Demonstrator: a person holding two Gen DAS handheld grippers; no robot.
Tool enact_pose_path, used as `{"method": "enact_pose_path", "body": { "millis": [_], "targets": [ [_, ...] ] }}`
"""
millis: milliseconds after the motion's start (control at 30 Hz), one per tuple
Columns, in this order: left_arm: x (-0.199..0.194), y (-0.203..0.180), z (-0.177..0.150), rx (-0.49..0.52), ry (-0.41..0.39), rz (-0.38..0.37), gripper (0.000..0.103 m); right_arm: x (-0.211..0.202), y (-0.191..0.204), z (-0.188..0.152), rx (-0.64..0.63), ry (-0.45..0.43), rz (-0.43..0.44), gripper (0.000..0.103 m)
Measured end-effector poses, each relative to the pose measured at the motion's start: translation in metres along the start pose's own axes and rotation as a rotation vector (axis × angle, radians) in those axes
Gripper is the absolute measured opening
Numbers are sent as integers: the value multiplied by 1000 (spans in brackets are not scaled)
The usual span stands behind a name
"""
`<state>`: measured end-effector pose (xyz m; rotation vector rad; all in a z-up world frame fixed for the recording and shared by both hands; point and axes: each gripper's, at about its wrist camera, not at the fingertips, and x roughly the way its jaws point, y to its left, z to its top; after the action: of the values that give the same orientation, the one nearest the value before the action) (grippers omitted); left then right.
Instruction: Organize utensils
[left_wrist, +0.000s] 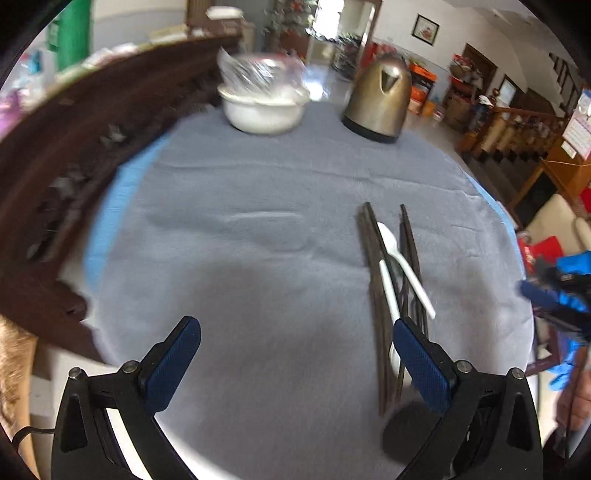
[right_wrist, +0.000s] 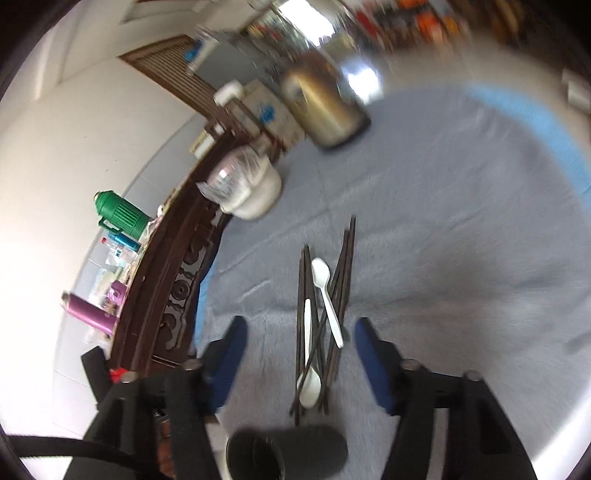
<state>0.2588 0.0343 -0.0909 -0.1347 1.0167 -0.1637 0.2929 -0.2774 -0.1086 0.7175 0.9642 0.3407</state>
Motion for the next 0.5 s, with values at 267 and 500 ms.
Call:
{"method": "enact_pose_path", "body": {
  "millis": [267, 500],
  "targets": [
    [83, -15, 43, 11, 136, -102, 64, 101, -48, 41, 96, 101, -19, 38],
    [116, -38, 69, 60, 168, -150, 64, 137, -53, 68, 131, 119, -50, 37]
  ]
}}
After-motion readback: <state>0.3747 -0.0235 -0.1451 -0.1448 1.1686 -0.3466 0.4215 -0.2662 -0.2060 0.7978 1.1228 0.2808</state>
